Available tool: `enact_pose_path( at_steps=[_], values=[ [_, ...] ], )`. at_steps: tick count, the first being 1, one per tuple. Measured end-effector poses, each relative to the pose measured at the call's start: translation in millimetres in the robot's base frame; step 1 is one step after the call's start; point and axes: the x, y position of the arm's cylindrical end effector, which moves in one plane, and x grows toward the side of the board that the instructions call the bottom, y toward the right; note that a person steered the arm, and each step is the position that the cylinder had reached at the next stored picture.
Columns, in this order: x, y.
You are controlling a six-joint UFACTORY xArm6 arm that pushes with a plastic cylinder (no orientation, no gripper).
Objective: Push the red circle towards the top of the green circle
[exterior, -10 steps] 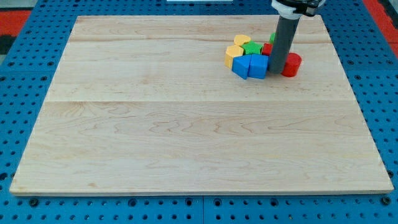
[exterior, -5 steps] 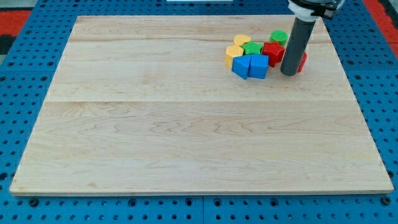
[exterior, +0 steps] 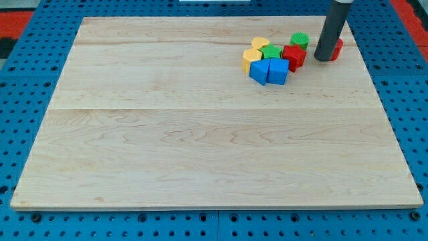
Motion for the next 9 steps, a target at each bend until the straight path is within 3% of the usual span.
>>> enact_pose_path(
  at_steps=[3,6,9],
  values=[
    [4.0,58.9],
    [-14.4,3.7],
    [-53.0,4.0]
  ],
)
